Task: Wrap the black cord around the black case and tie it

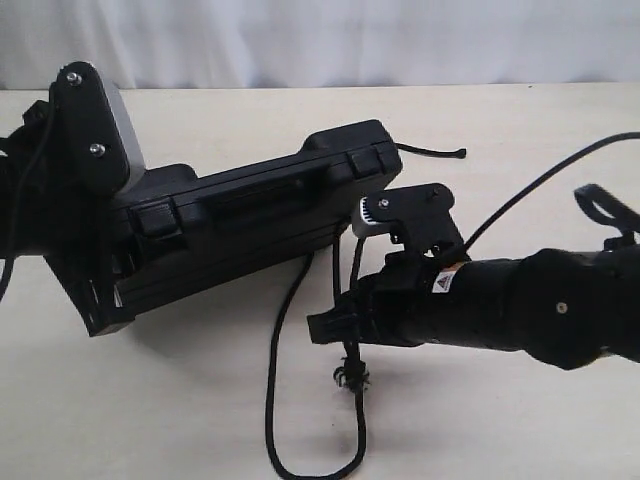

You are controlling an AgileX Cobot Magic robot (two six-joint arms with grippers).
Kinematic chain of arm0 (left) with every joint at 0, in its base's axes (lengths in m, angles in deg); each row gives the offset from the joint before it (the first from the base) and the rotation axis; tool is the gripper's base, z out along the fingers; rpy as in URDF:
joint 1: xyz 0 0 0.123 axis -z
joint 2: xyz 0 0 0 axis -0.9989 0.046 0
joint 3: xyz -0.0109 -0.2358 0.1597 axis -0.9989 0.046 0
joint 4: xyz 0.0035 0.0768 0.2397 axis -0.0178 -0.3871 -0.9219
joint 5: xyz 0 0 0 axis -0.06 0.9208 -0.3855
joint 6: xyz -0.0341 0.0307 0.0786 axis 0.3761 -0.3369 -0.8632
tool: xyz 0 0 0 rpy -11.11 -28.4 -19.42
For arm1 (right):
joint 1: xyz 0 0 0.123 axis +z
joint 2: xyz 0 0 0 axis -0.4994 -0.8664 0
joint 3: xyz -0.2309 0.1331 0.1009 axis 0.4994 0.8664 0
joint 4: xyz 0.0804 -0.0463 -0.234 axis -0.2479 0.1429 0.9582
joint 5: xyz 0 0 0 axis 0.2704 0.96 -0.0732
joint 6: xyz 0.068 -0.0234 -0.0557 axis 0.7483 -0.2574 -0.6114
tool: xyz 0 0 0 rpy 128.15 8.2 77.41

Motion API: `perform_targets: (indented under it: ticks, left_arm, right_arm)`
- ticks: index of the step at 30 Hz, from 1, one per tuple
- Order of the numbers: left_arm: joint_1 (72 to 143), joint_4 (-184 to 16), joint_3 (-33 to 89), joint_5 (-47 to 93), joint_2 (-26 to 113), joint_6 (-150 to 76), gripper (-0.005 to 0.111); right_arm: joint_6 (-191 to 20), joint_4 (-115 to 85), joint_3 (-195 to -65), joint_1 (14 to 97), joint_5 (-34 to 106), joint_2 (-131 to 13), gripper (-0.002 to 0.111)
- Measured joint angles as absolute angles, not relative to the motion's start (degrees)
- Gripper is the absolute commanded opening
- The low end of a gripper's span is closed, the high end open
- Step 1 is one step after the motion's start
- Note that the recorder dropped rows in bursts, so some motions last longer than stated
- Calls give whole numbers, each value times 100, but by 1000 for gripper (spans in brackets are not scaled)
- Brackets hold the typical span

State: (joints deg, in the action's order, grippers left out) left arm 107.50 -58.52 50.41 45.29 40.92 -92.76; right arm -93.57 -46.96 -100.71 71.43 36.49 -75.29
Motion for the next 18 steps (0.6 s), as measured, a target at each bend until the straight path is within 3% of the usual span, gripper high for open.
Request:
perform_targets:
  ticks: [18]
  left_arm:
    - [10750,-5948,5041,4363,4393,-9582,0]
  right_arm:
    - [-11066,-4413,-9243,7143,4190,-5801,4]
